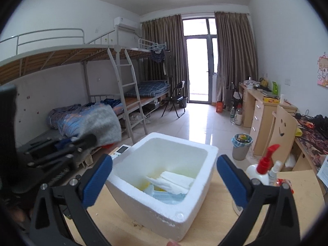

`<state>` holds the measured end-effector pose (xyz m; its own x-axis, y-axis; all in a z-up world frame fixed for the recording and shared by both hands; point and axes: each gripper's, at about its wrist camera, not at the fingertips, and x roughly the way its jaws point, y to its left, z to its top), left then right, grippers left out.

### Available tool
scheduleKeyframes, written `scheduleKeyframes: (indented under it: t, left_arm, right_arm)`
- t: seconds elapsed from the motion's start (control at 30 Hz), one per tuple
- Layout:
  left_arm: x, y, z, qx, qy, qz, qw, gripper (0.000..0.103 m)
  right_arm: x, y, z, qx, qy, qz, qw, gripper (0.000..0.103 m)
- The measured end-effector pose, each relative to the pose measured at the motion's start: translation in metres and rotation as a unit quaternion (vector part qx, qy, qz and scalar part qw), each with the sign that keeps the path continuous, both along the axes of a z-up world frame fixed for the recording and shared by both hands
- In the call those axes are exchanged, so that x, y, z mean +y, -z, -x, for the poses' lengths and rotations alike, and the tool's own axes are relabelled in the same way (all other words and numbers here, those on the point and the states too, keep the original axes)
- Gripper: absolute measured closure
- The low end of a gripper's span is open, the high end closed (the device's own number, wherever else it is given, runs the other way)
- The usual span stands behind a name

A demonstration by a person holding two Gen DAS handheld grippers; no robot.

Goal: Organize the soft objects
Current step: 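Lower the grey sock into the box and open the left tool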

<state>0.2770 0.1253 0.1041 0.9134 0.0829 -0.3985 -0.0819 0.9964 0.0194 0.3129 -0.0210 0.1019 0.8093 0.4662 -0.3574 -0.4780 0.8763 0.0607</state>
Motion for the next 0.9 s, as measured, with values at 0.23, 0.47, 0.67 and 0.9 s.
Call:
scheduleKeyframes:
  t: [0.23,0.47,0.67,0.9]
  left_arm:
    - [-0.013,-0.002,-0.008,0.005,0.019,0.001,0.9998,0.087]
    - [-0.030,-0.002,-0.012,0.002,0.045,0.003,0.9990,0.087]
    - [-0.042,-0.001,-0.019,0.006,0.059,0.003,0.9983,0.087]
    - [-0.051,0.005,-0.031,0.014,0.064,0.006,0.9979,0.087]
  right_arm:
    - [-0.017,-0.001,0.015,-0.007,0.007,0.004,1.000,0.000]
    - [-0.043,-0.006,0.029,-0.020,0.031,-0.012,0.999,0.000]
    - [-0.058,-0.003,0.035,-0.019,0.053,-0.015,0.998,0.000]
    - [-0.075,0.001,0.042,-0.019,0.077,-0.024,0.997,0.000]
